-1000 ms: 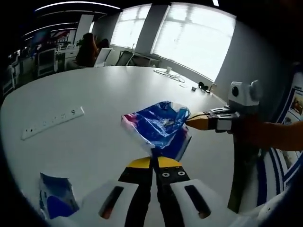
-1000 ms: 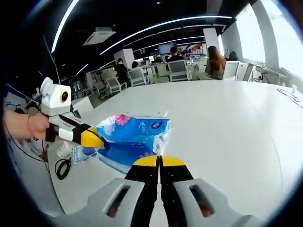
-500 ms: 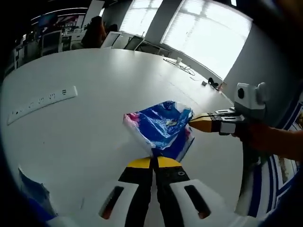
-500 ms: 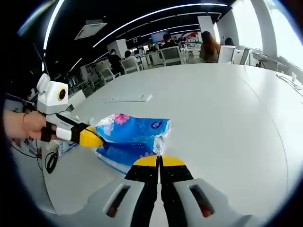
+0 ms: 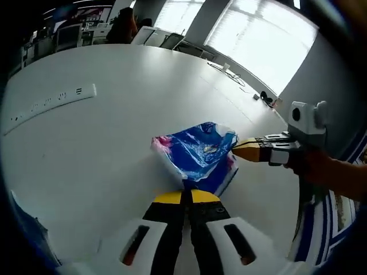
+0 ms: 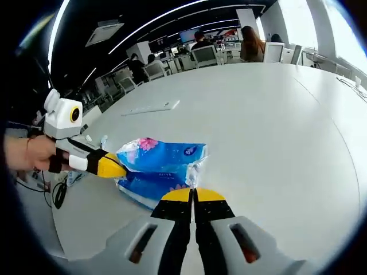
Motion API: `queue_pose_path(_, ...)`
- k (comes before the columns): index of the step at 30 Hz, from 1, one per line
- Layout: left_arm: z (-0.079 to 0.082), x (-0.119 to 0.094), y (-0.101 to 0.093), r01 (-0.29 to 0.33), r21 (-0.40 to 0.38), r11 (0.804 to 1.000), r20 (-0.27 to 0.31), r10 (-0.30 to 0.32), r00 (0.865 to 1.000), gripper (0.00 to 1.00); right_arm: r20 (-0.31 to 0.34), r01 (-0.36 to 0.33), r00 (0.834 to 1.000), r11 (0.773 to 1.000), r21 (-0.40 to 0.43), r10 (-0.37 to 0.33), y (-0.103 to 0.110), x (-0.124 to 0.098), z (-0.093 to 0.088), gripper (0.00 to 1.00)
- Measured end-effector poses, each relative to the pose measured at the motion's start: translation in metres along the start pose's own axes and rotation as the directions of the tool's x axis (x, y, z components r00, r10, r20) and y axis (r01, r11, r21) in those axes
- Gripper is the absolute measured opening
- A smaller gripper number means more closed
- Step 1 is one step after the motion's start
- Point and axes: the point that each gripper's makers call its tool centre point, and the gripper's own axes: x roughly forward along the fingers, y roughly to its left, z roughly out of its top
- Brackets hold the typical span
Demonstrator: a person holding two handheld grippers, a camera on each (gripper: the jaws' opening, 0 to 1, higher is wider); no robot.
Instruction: Arrange the tabletop items into an orderly group along one side of the table until the central work area is clear of visible clutter.
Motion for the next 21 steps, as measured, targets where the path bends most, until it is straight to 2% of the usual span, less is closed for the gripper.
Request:
queue_pose_path(11,-0.0043,0.0048,0.001,0.004,-0.018,1.0,0.001,-0.004,1.0,0.03,-0.021,0.015,1.0,1.0,-0.002,-0.015,-0.0035,0.0035,-0.0063,0.0)
queue_pose_path(21,-0.0037,0.0055,0.0041,0.001,-0.021,1.0,0.013,0.0,1.0,0.08,-0.027,0.027,0.999,1.0,0.007,-0.026,-0.0059,0.005,-0.0109,0.04)
